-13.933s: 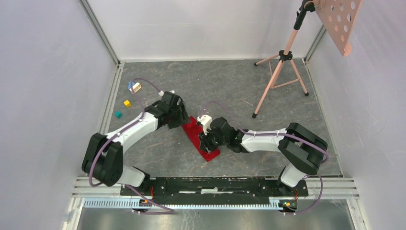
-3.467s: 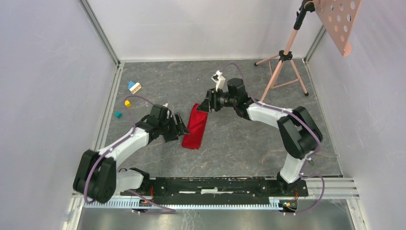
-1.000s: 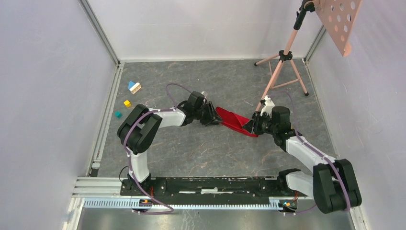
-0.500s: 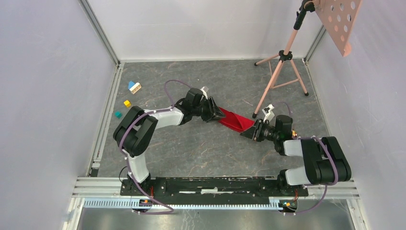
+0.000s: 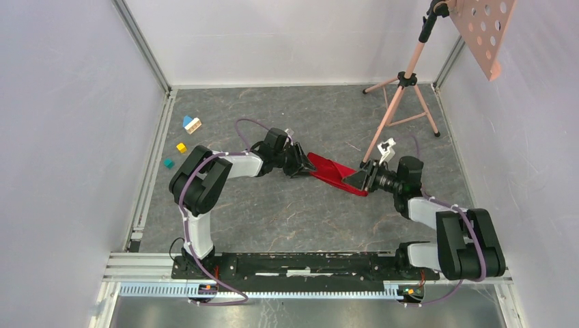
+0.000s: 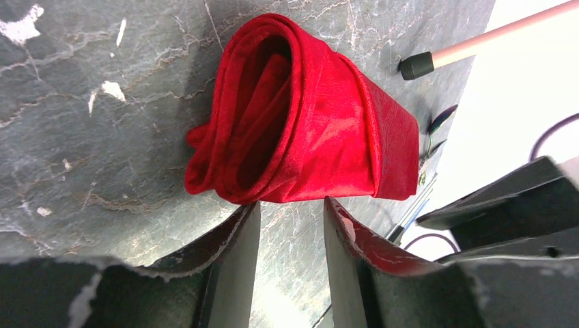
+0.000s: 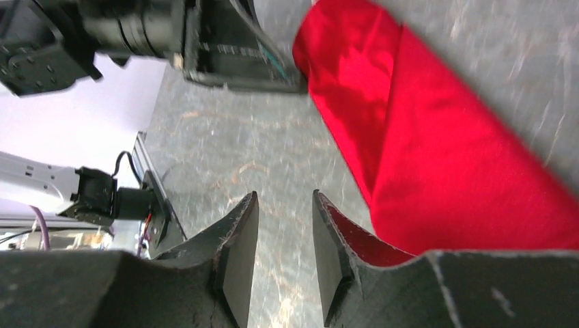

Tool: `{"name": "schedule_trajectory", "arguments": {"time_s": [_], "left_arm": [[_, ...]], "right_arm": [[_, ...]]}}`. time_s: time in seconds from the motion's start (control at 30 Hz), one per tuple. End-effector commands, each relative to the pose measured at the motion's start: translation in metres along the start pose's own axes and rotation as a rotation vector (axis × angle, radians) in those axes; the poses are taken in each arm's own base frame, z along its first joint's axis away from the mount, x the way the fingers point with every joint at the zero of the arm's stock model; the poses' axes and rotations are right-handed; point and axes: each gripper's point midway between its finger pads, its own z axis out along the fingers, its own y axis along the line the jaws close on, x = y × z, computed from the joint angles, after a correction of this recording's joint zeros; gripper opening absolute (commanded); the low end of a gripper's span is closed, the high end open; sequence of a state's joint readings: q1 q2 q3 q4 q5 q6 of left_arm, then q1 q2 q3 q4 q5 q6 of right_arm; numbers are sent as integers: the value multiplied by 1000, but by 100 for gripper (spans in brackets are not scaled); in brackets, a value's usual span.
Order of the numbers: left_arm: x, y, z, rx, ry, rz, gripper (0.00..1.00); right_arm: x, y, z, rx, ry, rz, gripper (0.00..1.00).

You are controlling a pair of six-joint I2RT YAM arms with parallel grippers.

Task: Fold the napkin into a case and place the utensils inside
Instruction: Smooth out the smaller rectangle-folded napkin at the center of the board.

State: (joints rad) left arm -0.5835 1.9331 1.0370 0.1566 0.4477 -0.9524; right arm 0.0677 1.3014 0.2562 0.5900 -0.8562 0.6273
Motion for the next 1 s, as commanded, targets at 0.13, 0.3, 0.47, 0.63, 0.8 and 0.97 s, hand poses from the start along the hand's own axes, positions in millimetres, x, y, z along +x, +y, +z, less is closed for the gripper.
{"name": "schedule_trajectory", "arguments": {"time_s": [0.13,0.3,0.47,0.63,0.8,0.97], "left_arm": [[-7,-1,2,12,-14,30,46],[-6,3,3,4,-11,25,46],[-5,5,3,-2,-15,28,46],[-5,5,2,-6,-9,39,45],[-5,-5,-16,0,-39,59,44],[7,-13,-43,34,-59,56,50]], "right_arm": [[-38,0,9,-66,-65,17,40],[-19,-11,11,-90,-60,73,39],[7,-32,12,-59,-39,117,37],[17,-33,11,-80,-43,156,35],[6,-25,9,-83,-53,132,35],[-7,-31,5,34,-15,39,45]]}}
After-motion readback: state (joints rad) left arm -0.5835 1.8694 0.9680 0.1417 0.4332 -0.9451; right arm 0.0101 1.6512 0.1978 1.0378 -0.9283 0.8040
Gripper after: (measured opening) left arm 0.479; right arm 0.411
